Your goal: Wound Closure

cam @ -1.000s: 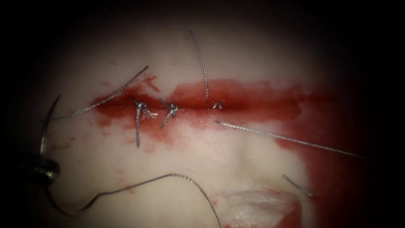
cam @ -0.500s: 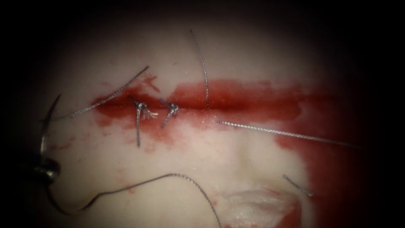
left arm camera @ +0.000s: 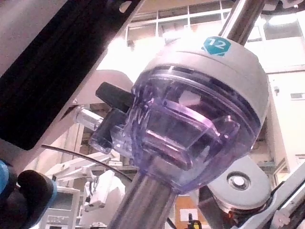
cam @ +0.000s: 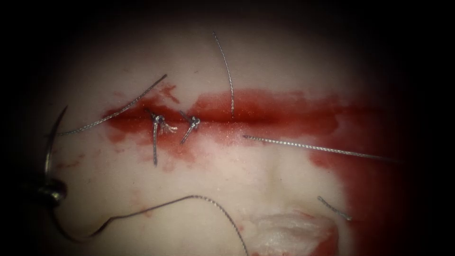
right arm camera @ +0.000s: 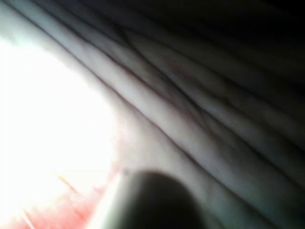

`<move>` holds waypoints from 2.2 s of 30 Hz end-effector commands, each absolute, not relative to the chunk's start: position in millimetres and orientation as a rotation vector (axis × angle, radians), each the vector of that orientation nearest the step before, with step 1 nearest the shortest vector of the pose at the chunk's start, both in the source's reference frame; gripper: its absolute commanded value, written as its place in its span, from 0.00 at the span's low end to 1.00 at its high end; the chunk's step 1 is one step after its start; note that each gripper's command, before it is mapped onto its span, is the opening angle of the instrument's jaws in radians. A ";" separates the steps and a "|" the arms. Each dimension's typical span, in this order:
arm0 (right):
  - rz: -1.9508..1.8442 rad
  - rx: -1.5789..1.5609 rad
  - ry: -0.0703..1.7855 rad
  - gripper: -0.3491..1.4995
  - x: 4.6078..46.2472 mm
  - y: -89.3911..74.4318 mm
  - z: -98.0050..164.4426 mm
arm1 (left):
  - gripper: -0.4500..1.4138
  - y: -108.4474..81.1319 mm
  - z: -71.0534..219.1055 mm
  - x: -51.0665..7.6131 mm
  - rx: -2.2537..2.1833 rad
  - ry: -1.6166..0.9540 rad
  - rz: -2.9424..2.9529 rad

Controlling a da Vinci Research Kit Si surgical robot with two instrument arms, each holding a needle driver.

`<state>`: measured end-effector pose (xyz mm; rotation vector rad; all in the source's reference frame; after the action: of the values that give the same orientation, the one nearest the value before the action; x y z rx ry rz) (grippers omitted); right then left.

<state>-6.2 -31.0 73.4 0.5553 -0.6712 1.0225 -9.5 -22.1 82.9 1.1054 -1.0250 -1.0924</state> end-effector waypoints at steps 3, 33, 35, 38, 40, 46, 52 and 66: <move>1.016 0.549 -0.663 0.00 -6.1 -29.7 73.4 | 0.00 -20.9 82.4 -10.0 1.101 -1.032 -1.089; 0.952 0.607 -0.572 0.89 -0.2 -27.7 70.8 | 0.00 -19.7 85.0 -8.8 0.742 -0.885 -1.191; 0.882 0.616 -0.518 0.91 3.0 -27.9 69.7 | 0.00 -18.8 85.9 -7.1 0.528 -0.779 -1.176; 0.869 0.629 -0.335 0.93 6.6 -27.7 69.8 | 0.00 -17.7 86.3 -4.9 0.397 -0.708 -1.184; 0.834 0.625 -0.236 0.89 8.9 -27.7 69.9 | 0.00 -16.9 86.3 -3.4 0.315 -0.701 -1.209; 0.814 0.660 -0.073 0.84 16.6 -27.8 71.2 | 0.30 -14.5 86.0 1.6 0.117 -0.637 -1.296; 0.791 0.580 0.023 0.84 15.2 -26.7 70.9 | 0.72 -14.6 84.7 0.0 0.366 -0.722 -1.194; 0.817 0.407 0.093 0.82 11.7 -23.7 71.4 | 0.66 -19.5 77.7 -11.8 0.673 -0.895 -0.774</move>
<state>11.0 -24.8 71.3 0.4046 0.0980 0.8228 -13.8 -21.9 78.0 0.7208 -0.9093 -0.7078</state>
